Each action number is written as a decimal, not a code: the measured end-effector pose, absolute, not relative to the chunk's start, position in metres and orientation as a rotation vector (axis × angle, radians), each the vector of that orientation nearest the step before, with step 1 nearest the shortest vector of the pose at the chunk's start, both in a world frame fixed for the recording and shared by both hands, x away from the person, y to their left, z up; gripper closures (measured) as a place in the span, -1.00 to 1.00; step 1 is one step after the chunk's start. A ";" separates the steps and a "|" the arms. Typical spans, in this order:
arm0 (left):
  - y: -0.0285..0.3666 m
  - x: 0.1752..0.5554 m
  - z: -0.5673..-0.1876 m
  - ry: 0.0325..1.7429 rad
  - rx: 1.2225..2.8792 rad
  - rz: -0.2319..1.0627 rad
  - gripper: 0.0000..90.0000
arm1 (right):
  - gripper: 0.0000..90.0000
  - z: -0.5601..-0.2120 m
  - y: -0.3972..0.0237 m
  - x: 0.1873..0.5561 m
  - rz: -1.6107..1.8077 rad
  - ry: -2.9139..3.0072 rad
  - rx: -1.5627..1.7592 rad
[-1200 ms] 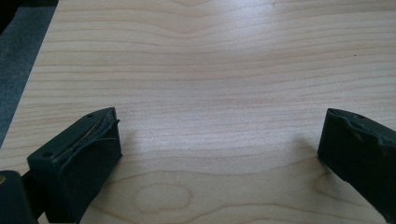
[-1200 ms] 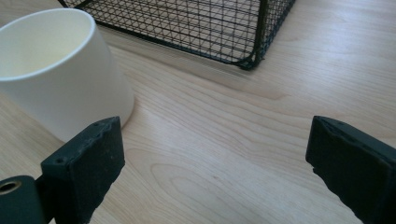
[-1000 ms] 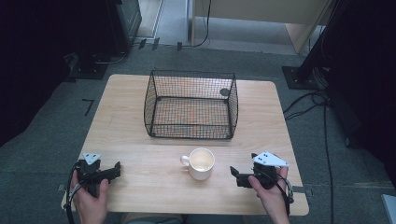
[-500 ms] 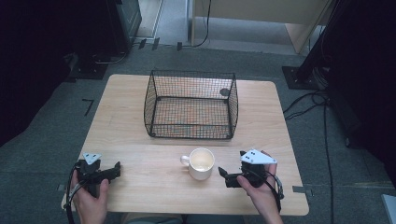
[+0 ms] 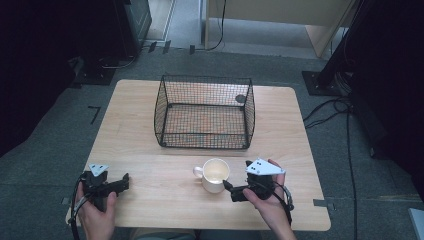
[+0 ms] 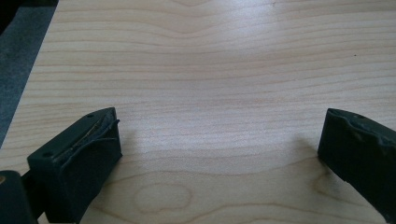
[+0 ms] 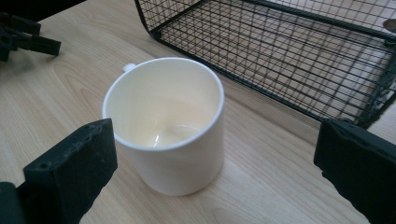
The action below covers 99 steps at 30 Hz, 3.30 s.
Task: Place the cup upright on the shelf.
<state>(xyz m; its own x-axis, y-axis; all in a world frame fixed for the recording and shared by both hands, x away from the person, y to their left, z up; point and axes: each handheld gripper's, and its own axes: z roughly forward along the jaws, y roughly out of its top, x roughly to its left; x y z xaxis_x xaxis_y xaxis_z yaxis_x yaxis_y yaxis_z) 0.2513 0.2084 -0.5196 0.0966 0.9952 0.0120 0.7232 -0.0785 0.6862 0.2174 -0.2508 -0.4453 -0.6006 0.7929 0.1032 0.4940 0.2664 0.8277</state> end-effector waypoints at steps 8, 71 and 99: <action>0.208 0.251 -0.520 1.679 1.858 0.680 -1.00 | -1.00 -0.449 -0.231 0.221 1.267 2.253 1.154; 0.208 0.251 -0.520 1.679 1.859 0.680 -1.00 | -0.79 -0.447 -0.189 0.233 1.203 2.204 1.094; 0.208 0.251 -0.520 1.680 1.859 0.679 -1.00 | -0.79 -0.396 -0.190 0.248 1.337 1.999 1.004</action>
